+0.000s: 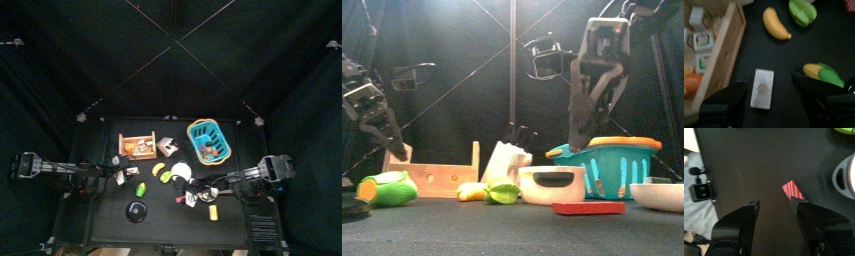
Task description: Grab egg sushi
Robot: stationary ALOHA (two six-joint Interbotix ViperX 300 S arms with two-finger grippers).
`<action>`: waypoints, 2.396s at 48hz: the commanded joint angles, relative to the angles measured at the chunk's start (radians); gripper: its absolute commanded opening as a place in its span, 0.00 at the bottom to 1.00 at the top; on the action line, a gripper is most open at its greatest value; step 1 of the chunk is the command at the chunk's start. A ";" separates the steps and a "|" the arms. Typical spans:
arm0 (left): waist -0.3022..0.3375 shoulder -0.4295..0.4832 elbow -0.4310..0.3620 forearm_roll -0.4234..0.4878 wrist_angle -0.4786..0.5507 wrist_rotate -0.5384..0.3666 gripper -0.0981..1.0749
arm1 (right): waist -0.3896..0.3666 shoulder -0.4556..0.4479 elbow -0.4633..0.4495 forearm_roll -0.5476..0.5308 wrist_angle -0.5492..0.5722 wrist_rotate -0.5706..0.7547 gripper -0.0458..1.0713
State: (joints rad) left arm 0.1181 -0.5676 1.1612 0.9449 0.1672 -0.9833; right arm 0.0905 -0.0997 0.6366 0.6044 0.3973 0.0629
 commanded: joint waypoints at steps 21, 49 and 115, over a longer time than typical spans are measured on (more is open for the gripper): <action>-0.002 -0.002 -0.129 0.170 -0.006 0.040 0.89 | -0.009 -0.161 -0.018 -0.179 0.311 0.699 0.81; -0.003 -0.002 -0.110 0.164 -0.241 0.038 0.89 | 0.431 -0.232 0.138 -0.822 0.374 1.830 0.81; 0.008 -0.002 -0.049 0.067 -0.304 0.041 0.89 | 0.592 -0.014 0.146 -0.865 0.468 2.201 0.81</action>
State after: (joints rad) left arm 0.1227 -0.5706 1.1229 1.0155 -0.1304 -0.9434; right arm 0.6842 -0.1058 0.7854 -0.2592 0.8805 2.2626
